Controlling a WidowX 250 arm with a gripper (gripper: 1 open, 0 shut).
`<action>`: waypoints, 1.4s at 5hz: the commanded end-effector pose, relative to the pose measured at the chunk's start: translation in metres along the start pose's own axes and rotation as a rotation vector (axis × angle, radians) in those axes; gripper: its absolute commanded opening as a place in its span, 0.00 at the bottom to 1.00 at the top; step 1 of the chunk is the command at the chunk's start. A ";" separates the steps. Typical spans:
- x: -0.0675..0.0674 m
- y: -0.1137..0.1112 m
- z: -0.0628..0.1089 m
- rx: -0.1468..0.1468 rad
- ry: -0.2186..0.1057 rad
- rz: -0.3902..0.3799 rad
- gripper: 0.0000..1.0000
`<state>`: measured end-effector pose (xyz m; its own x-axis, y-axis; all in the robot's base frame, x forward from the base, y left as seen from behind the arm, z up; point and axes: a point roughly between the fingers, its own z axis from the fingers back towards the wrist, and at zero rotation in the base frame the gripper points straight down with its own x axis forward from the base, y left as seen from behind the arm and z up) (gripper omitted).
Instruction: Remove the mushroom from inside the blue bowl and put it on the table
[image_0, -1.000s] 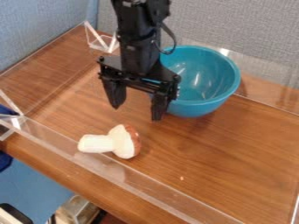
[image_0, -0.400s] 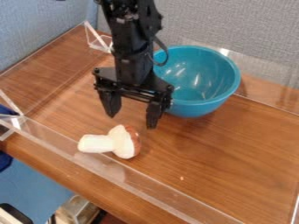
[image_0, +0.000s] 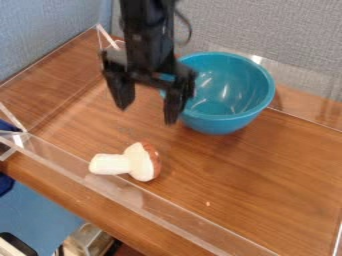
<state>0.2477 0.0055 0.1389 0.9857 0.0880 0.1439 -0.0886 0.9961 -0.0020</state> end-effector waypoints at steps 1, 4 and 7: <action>0.016 -0.007 -0.002 -0.013 -0.044 -0.032 1.00; 0.050 -0.016 -0.010 -0.027 -0.073 -0.027 1.00; 0.070 0.012 -0.012 0.007 -0.109 0.016 1.00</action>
<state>0.3101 0.0210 0.1221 0.9753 0.0974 0.1983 -0.0997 0.9950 0.0019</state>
